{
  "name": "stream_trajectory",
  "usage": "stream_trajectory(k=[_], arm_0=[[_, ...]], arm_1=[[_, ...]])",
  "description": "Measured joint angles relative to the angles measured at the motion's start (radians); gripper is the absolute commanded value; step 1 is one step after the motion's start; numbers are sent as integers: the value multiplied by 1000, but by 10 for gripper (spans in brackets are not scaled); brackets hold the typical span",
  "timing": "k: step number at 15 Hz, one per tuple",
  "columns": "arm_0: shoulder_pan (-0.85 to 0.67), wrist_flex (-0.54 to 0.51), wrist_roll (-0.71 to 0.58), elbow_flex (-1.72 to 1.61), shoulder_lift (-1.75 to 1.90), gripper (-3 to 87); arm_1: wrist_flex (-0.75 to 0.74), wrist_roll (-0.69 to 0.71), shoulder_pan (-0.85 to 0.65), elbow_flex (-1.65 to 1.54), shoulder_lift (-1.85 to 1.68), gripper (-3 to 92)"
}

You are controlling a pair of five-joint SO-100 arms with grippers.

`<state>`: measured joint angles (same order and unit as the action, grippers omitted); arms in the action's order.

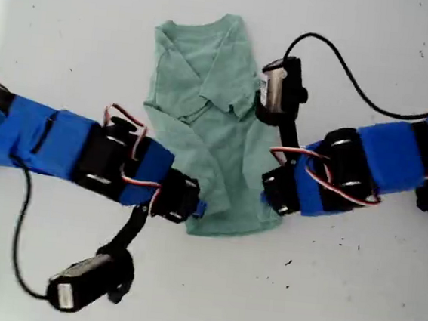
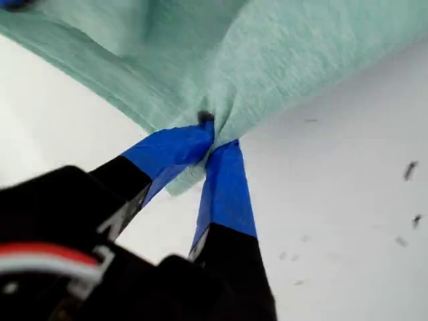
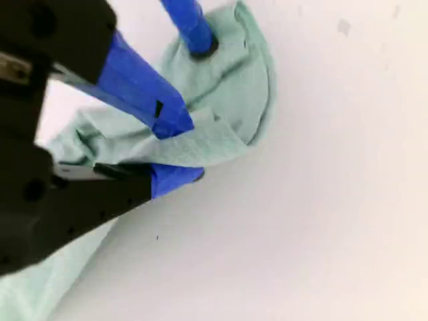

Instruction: Fold t shirt

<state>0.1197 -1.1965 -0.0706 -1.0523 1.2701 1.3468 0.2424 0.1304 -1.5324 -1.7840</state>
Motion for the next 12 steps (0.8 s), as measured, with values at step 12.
stream_trajectory(k=[12], arm_0=[[-241,91,-35,-549,627,-3]], arm_1=[[-319,350,-368,-103,-189,-16]])
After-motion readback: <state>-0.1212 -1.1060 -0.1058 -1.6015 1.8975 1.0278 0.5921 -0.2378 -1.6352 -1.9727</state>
